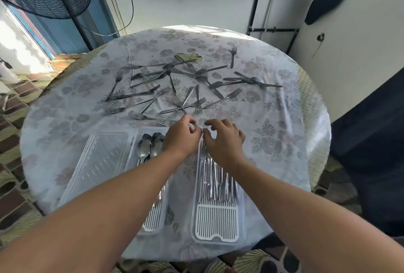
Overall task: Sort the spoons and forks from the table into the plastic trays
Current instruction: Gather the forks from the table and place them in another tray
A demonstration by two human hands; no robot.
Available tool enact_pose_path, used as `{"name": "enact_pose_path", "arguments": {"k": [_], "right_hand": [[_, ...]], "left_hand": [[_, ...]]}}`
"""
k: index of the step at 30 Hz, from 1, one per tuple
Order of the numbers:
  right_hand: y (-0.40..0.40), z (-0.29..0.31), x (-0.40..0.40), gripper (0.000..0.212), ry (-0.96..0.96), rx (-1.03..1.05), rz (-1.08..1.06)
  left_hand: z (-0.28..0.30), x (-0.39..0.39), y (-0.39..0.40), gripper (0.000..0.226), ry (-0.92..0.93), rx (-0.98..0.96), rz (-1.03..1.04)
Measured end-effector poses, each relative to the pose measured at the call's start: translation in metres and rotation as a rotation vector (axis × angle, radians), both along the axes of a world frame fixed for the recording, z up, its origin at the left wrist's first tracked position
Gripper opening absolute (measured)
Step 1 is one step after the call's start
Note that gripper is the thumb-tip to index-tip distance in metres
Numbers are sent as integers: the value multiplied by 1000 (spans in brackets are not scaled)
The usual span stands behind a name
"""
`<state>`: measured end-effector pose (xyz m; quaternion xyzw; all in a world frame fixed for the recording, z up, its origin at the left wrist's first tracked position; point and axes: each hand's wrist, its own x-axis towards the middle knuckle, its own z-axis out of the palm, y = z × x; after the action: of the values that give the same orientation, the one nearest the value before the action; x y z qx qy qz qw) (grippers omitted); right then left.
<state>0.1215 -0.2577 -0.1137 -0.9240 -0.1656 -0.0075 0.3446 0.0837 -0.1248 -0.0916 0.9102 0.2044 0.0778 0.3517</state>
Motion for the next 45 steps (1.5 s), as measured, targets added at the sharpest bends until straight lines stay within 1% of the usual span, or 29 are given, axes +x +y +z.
{"name": "enact_pose_path", "arguments": {"k": [3, 8, 14, 19, 22, 24, 27, 29, 30, 32, 33, 36, 38, 40, 43, 45], "right_hand": [[26, 5, 3, 27, 84, 120, -71], [76, 3, 1, 23, 153, 188, -137], [128, 12, 3, 28, 212, 145, -190], [152, 10, 15, 27, 258, 6, -188], [151, 6, 30, 25, 302, -57, -212], [147, -2, 39, 28, 352, -146, -199], [145, -17, 52, 36, 375, -318, -168], [145, -26, 59, 38, 406, -386, -176], [145, -28, 61, 36, 412, -411, -171], [142, -30, 65, 27, 378, -478, -163], [140, -30, 67, 22, 355, -504, -158], [136, -29, 75, 18, 348, -545, -114], [136, -30, 78, 17, 358, -573, -59], [136, -34, 81, 11, 384, -508, -29], [139, -32, 85, 1, 429, -286, -31], [148, -25, 84, 4, 404, -188, -59]], "left_hand": [[2, 5, 21, 9, -11, 8, -23], [3, 7, 81, 11, -20, 17, -103], [0, 21, 158, 13, 6, 121, -251], [-15, 36, 190, 23, 133, 393, -427], [-27, 50, 199, 24, 276, 406, -446], [-34, 55, 203, 28, 381, 400, -445], [-45, 57, 209, 35, 445, 417, -424], [-49, 56, 215, 34, 444, 483, -389], [-51, 56, 219, 30, 421, 540, -380], [-55, 57, 227, 15, 348, 621, -382], [-57, 57, 230, 6, 320, 629, -379], [-60, 58, 228, 6, 278, 646, -372], [-63, 57, 224, 11, 251, 685, -374], [-65, 57, 218, 17, 250, 694, -355], [-67, 63, 218, 18, 328, 702, -340], [-68, 67, 224, 21, 396, 677, -358]]}}
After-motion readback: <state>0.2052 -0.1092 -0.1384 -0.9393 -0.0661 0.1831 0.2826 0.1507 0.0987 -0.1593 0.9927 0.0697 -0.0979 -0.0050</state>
